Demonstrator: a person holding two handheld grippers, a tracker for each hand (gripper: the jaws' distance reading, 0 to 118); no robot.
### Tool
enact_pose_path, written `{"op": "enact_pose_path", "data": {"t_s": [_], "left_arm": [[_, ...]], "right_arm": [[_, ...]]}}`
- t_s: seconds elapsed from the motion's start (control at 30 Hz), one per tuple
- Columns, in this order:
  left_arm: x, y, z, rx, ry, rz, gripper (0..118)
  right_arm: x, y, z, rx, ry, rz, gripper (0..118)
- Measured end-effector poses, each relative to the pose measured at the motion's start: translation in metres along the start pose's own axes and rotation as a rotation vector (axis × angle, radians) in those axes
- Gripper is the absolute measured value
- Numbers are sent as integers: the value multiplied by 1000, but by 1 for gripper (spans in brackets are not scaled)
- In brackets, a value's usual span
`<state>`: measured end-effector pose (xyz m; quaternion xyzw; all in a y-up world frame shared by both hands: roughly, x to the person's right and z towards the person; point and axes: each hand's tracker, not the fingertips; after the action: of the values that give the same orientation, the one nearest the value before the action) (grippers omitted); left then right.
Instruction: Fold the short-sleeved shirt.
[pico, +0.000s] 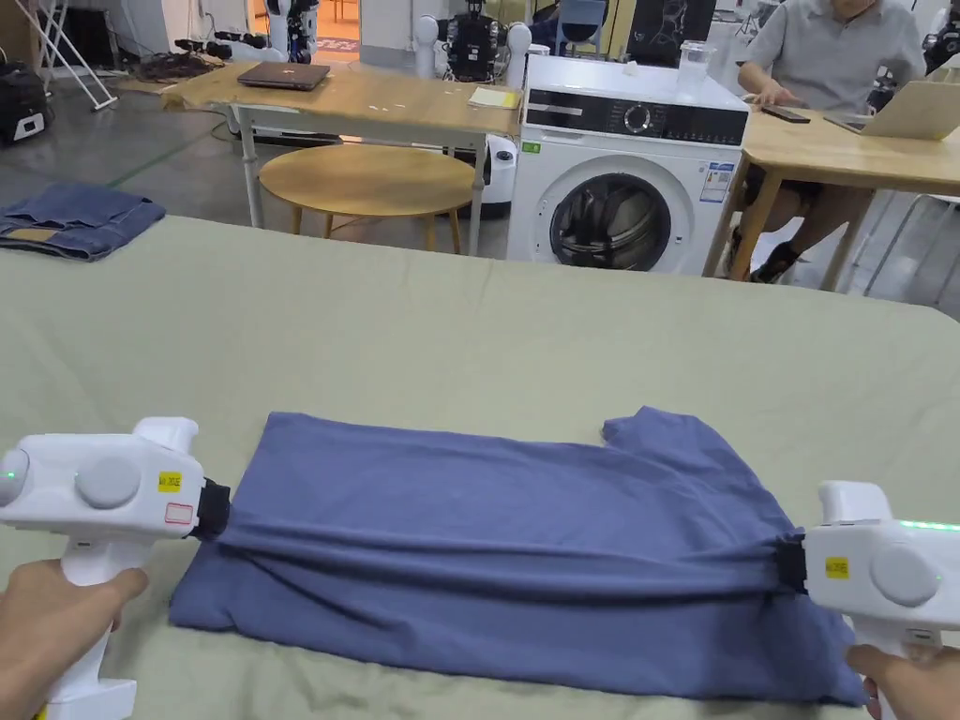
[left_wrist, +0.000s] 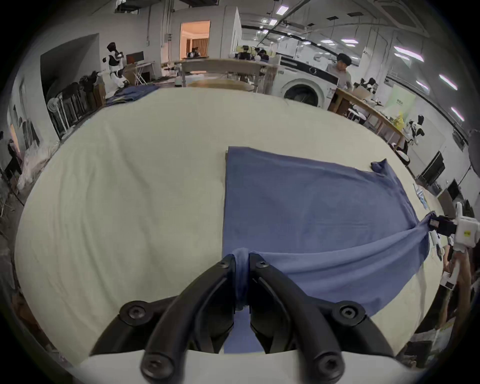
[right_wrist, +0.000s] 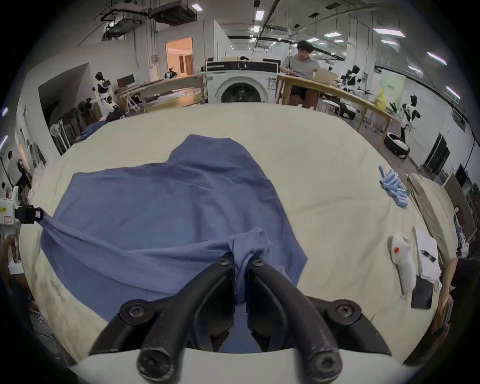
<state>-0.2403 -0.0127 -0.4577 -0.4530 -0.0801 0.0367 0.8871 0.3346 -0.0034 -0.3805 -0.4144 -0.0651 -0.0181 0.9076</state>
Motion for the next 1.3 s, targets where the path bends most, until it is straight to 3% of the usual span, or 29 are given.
{"op": "enact_pose_path", "data": {"t_s": [0.23,0.3,0.37,0.47,0.57,0.63,0.7,0.8,0.87,0.9,1.07,1.3], "left_arm": [[1,3,-24,-57,15,-4,4],[4,1,-20,-57,24,-4,8],[8,-1,-12,-46,30,-12,29],[14,-4,8,19,-8,-12,41],[26,-11,33,137,-34,-22,41],[37,-20,51,232,-54,-50,41],[49,-31,67,330,-33,-85,39],[62,-47,85,466,15,-136,35],[70,-56,97,514,42,-150,4],[73,-62,103,542,67,-149,0],[71,-78,113,504,68,-120,0],[25,-66,78,211,19,-2,0]], "right_arm": [[3,1,-28,-42,-15,9,10],[1,2,-25,-35,-24,4,34],[-1,3,-15,15,-40,6,59],[-13,3,8,129,-59,14,61],[-27,0,32,231,-16,-33,61],[-41,-4,46,293,10,-53,59],[-58,-12,61,369,15,-50,36],[-82,-22,78,458,22,-35,21],[-94,-27,87,483,37,-39,4],[-98,-30,91,493,43,-44,0],[-112,-41,103,508,83,-58,0],[-114,-52,97,466,76,-41,0]]}}
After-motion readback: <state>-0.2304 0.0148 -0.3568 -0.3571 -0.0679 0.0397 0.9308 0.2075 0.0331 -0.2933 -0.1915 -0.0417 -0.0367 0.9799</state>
